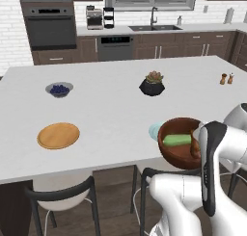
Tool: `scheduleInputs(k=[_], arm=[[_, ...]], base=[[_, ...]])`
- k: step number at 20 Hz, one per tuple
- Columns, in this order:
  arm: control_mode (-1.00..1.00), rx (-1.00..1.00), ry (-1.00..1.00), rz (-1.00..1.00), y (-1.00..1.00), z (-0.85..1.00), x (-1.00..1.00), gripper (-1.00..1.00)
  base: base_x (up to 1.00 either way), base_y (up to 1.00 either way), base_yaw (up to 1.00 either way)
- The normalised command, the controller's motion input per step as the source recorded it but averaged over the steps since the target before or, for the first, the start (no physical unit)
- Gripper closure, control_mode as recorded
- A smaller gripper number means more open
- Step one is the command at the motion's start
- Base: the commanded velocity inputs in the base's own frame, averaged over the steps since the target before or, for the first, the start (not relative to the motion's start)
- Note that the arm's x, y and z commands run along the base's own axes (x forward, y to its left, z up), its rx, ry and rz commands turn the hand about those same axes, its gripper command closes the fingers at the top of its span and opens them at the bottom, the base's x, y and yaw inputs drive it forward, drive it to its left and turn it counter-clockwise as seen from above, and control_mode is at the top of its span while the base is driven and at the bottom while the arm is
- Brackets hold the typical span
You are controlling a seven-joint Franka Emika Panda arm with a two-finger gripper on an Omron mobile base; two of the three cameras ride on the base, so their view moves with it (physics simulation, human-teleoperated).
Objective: Pick the chicken drumstick and corn from their plates and place them in the bowl. Then put the bowl in the fridge.
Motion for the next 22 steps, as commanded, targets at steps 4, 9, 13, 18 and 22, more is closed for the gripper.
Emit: scheduleInputs(k=[4,9,13,18,22], arm=[[-1.00,0.00,0.00,0.00,0.00,0.00,0.00,1.00],[-1.00,0.00,0.00,0.00,0.00,0.00,0.00,1.00],[-1.00,0.00,0.00,0.00,0.00,0.00,0.00,1.00],[-1.00,0.00,0.00,0.00,0.00,0.00,0.00,1.00],[-1.00,0.00,0.00,0.00,0.00,0.00,0.00,1.00]], base=[[0.00,0.00,0.00],[0.00,0.00,0.00],[0.00,0.00,0.00],[0.00,0.00,0.00],[0.00,0.00,0.00]])
